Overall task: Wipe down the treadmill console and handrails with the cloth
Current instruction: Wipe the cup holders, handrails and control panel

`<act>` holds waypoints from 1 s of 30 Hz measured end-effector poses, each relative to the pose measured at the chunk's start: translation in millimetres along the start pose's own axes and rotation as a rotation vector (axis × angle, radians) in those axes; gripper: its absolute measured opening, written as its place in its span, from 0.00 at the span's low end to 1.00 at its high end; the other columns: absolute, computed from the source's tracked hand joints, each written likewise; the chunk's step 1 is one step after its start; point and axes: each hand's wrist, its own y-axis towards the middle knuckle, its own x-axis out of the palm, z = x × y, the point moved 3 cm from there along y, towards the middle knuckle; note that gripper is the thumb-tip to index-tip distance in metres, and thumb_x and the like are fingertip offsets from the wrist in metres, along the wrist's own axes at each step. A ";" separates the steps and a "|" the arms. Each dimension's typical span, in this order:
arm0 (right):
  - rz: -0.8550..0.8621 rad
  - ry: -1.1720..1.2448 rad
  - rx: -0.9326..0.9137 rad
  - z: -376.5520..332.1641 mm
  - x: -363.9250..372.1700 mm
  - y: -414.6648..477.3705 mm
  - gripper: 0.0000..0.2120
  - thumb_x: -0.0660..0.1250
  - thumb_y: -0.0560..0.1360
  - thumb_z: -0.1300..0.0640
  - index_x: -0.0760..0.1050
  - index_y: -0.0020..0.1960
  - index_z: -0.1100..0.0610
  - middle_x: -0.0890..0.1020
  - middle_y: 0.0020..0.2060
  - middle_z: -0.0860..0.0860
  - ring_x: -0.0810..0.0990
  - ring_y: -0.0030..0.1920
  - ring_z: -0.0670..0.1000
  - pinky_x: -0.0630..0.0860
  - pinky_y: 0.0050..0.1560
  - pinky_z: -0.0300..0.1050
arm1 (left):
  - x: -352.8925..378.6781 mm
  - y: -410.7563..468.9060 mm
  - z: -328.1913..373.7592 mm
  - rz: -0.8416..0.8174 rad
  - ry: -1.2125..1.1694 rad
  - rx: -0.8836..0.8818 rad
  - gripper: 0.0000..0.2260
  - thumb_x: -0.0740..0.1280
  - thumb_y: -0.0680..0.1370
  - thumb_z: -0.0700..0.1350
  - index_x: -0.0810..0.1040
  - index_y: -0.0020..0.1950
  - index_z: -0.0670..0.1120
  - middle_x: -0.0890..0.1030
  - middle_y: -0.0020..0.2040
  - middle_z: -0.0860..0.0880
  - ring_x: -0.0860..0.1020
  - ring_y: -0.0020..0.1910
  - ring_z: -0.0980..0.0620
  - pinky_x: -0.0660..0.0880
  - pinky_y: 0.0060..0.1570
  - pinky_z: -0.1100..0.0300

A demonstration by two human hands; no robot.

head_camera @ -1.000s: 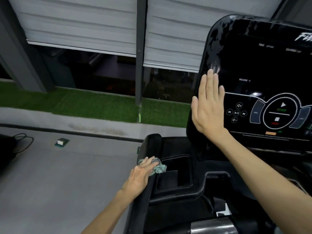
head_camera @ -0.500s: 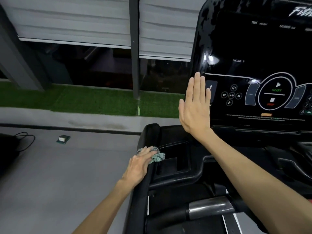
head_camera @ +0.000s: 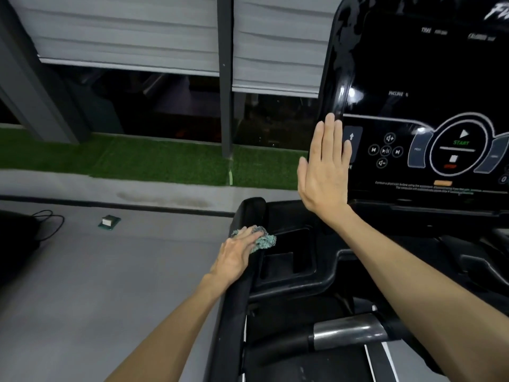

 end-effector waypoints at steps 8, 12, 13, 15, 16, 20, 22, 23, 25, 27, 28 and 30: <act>-0.010 -0.005 0.010 1.0 0.6 -5.8 0.32 0.53 0.80 0.54 0.44 0.78 0.64 0.47 0.77 0.61 0.45 0.77 0.60 0.46 0.75 0.57 | -0.1 -98.0 7.9 0.046 -0.038 0.088 0.21 0.66 0.76 0.37 0.74 0.63 0.58 0.75 0.67 0.57 0.68 0.68 0.55 0.69 0.62 0.55; -0.010 0.011 0.004 0.2 0.2 -4.7 0.32 0.54 0.80 0.54 0.43 0.78 0.64 0.47 0.77 0.61 0.44 0.77 0.59 0.44 0.75 0.57 | -5.2 -95.3 5.5 -0.022 -0.064 0.089 0.20 0.64 0.77 0.37 0.75 0.64 0.57 0.72 0.68 0.57 0.67 0.70 0.54 0.68 0.66 0.57; -0.008 0.012 0.002 0.5 0.1 -3.6 0.32 0.54 0.80 0.54 0.43 0.78 0.64 0.47 0.77 0.61 0.44 0.78 0.59 0.44 0.75 0.56 | -5.9 -83.3 3.3 -0.034 -0.064 0.097 0.19 0.63 0.77 0.37 0.77 0.64 0.54 0.73 0.68 0.54 0.67 0.70 0.53 0.66 0.68 0.60; 0.003 0.015 0.002 0.3 -1.1 -1.7 0.32 0.54 0.80 0.55 0.43 0.78 0.64 0.47 0.77 0.61 0.44 0.77 0.59 0.43 0.75 0.56 | -7.1 -53.5 1.4 -0.049 -0.040 0.065 0.17 0.62 0.79 0.37 0.78 0.66 0.48 0.73 0.69 0.49 0.65 0.71 0.52 0.59 0.70 0.67; 0.010 0.019 0.002 -0.2 -1.8 -1.3 0.32 0.54 0.80 0.55 0.44 0.78 0.64 0.47 0.77 0.61 0.45 0.77 0.59 0.43 0.75 0.56 | -6.5 -41.3 0.7 -0.057 -0.021 0.043 0.17 0.62 0.80 0.37 0.77 0.68 0.48 0.72 0.71 0.49 0.64 0.72 0.53 0.54 0.69 0.71; 0.011 0.020 -0.004 -1.6 -2.2 -3.7 0.32 0.53 0.80 0.55 0.44 0.78 0.64 0.48 0.77 0.61 0.45 0.77 0.60 0.44 0.75 0.56 | -3.3 -37.1 4.1 -0.032 -0.023 0.006 0.18 0.62 0.81 0.37 0.75 0.69 0.50 0.70 0.72 0.51 0.63 0.73 0.53 0.55 0.69 0.66; 0.011 0.020 -0.001 -1.1 -2.0 -4.4 0.32 0.53 0.80 0.55 0.44 0.78 0.64 0.48 0.77 0.61 0.45 0.77 0.60 0.44 0.75 0.56 | -4.3 -60.2 7.3 -0.022 -0.043 0.028 0.18 0.63 0.80 0.35 0.77 0.67 0.50 0.72 0.71 0.52 0.63 0.72 0.56 0.62 0.69 0.60; 0.013 0.020 -0.001 -0.9 -1.8 -4.7 0.32 0.53 0.80 0.55 0.44 0.78 0.64 0.48 0.77 0.61 0.45 0.77 0.60 0.45 0.75 0.56 | -5.5 -75.5 8.7 -0.016 -0.049 0.041 0.18 0.64 0.79 0.35 0.78 0.66 0.51 0.72 0.70 0.53 0.63 0.71 0.57 0.65 0.68 0.58; 0.012 0.018 -0.001 0.0 -2.1 -5.1 0.32 0.53 0.80 0.55 0.44 0.78 0.64 0.48 0.77 0.62 0.45 0.77 0.60 0.44 0.75 0.56 | -9.5 -107.7 10.9 -0.009 -0.062 0.042 0.19 0.63 0.78 0.36 0.78 0.65 0.54 0.72 0.70 0.56 0.63 0.71 0.59 0.66 0.64 0.57; 0.011 0.023 0.000 0.3 -2.2 -4.9 0.32 0.53 0.80 0.55 0.44 0.78 0.64 0.47 0.77 0.62 0.45 0.77 0.60 0.44 0.75 0.56 | -12.5 -134.6 15.2 -0.024 -0.089 0.024 0.20 0.61 0.79 0.37 0.74 0.66 0.59 0.68 0.71 0.61 0.61 0.72 0.61 0.63 0.67 0.57; 0.008 0.024 0.001 0.0 -2.3 -5.1 0.32 0.53 0.80 0.55 0.44 0.78 0.64 0.47 0.77 0.62 0.45 0.77 0.60 0.44 0.75 0.57 | -11.2 -145.3 17.9 -0.044 -0.087 0.020 0.21 0.61 0.80 0.37 0.73 0.67 0.59 0.66 0.71 0.63 0.59 0.73 0.61 0.60 0.69 0.57; 0.002 0.027 0.000 -0.6 -2.3 -5.3 0.32 0.53 0.80 0.55 0.43 0.78 0.64 0.47 0.77 0.62 0.44 0.77 0.60 0.45 0.76 0.57 | -7.3 -156.0 18.4 -0.085 -0.079 -0.003 0.22 0.61 0.80 0.36 0.72 0.70 0.57 0.63 0.72 0.63 0.58 0.74 0.61 0.55 0.71 0.55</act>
